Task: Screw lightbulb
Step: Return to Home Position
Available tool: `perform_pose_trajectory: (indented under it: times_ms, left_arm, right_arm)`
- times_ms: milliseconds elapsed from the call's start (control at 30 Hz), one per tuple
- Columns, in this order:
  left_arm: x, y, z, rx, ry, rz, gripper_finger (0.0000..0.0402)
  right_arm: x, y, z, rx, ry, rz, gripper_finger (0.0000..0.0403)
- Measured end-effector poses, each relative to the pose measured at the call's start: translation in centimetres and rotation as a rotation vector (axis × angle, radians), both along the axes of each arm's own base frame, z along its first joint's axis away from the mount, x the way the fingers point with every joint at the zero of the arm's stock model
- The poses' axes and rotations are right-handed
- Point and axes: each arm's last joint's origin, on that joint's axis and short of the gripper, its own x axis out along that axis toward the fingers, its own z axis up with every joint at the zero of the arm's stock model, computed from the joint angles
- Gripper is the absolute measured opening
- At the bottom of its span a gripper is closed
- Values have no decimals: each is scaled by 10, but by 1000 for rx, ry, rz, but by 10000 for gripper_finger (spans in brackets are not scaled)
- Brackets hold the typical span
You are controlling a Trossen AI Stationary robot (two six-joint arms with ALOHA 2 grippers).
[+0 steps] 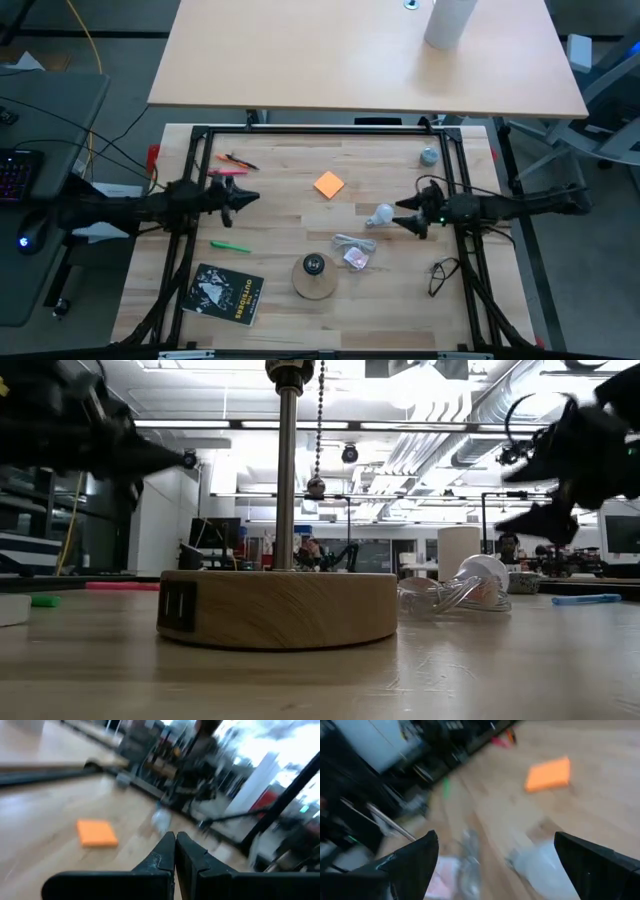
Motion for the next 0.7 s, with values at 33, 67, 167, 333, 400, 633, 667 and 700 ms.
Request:
perform_pose_trajectory:
  times_ms: [33,67,167,333,400,633,667,700]
  left_arm:
    - [-3,0,4,4,-40,0,1]
    - [-6,-1,8,9,-81,-1,1]
    - [-13,-2,16,20,-172,-1,1]
    - [-23,-3,21,28,-244,-2,1]
    - [-22,-3,18,25,-217,1,1]
    - [-20,-6,2,5,-50,-42,1]
    - [-20,-6,2,4,-51,-56,1]
    - [-20,-7,2,4,-51,-63,1]
  right_arm:
    - [-2,0,4,4,-40,0,387]
    - [-3,0,7,8,-78,0,387]
    - [-9,-1,17,20,-185,0,387]
    - [-18,-2,29,36,-339,0,387]
    - [-18,-2,32,39,-370,-1,387]
    - [-18,-2,32,39,-369,-2,387]
    - [-17,-2,31,37,-357,-3,387]
    - [-17,-2,30,36,-345,-3,387]
